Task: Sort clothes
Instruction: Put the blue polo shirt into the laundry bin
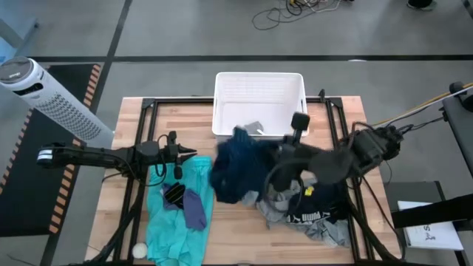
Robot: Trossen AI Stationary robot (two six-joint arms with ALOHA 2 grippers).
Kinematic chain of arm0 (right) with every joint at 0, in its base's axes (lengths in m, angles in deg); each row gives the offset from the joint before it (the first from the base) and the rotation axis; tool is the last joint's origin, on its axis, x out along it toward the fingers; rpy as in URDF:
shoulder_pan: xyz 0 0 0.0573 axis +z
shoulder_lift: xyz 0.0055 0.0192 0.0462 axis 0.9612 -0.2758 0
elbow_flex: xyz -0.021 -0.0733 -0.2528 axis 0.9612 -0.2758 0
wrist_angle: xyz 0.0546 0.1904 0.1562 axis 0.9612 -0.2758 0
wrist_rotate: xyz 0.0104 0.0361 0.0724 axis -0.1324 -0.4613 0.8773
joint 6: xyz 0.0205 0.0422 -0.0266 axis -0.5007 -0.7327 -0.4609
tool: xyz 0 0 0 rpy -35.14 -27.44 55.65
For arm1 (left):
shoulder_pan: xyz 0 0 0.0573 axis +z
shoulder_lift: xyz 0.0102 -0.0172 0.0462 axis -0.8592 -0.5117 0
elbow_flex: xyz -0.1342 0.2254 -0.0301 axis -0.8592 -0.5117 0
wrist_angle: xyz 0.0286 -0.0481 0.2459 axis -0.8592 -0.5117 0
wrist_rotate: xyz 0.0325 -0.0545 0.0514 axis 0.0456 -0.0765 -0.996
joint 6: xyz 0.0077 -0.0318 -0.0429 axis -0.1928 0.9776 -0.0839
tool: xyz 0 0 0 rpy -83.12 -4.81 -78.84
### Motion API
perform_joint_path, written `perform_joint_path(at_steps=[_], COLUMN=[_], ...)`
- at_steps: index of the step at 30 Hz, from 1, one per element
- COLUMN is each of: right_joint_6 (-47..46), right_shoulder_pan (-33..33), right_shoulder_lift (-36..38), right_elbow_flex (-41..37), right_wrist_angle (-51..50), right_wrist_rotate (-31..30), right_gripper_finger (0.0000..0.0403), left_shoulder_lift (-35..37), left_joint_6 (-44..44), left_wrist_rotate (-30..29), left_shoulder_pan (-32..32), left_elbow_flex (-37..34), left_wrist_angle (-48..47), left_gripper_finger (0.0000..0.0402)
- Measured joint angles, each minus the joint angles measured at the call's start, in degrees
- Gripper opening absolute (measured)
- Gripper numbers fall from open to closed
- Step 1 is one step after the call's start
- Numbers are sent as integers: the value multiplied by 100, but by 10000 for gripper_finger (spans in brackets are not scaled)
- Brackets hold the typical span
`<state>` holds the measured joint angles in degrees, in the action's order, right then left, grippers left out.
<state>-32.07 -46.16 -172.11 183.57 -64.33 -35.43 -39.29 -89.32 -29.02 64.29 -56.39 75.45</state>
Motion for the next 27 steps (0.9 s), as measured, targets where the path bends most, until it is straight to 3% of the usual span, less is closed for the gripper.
perform_joint_path(at_steps=[18,27], right_joint_6=[5095,5456], right_shoulder_pan=[-1452,-2212], right_shoulder_lift=[374,374], right_elbow_flex=[14,15], right_wrist_angle=[5786,7109], right_wrist_rotate=[53,1312], right_gripper_finger=[2,2], left_shoulder_lift=[-129,-153], left_joint_6=[39,39], left_wrist_rotate=[0,-1], left_shoulder_pan=[2,2], left_elbow_flex=[0,0], left_wrist_angle=[3,-1], left_gripper_finger=[37,37])
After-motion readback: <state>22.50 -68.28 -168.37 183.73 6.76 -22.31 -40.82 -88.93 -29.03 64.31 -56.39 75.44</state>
